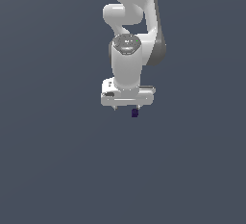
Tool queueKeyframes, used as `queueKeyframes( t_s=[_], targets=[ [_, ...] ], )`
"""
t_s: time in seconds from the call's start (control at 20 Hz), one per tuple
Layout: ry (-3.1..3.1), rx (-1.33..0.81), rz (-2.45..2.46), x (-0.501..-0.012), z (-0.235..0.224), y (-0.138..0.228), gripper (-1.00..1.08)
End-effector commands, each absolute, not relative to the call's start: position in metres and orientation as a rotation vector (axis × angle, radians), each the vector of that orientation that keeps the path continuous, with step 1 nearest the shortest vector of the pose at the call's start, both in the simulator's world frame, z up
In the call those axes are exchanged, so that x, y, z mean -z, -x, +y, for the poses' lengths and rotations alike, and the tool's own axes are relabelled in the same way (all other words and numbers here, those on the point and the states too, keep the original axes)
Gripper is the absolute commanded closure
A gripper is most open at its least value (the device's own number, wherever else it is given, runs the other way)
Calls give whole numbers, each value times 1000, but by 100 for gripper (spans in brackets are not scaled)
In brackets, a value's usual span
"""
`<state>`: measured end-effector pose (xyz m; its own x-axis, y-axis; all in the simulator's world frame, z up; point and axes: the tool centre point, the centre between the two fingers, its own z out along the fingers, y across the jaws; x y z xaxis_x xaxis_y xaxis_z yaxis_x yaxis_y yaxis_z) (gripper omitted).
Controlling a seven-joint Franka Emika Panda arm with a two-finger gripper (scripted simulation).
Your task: Pick up the object and move it to a goal position.
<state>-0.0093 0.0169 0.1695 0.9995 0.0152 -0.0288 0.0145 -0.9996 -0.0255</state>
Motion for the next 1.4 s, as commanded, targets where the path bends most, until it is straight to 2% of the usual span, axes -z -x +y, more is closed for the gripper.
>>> queueKeyframes(
  t_s=[0.0, 0.45, 0.9, 1.35],
  targets=[
    [3116, -45, -23, -170, 17, 9, -92],
    [3143, -58, -8, -171, -14, 7, -92],
    [3143, -52, -7, -160, -5, 12, -92],
    [3145, -31, -3, -121, 26, 35, -92]
  ],
)
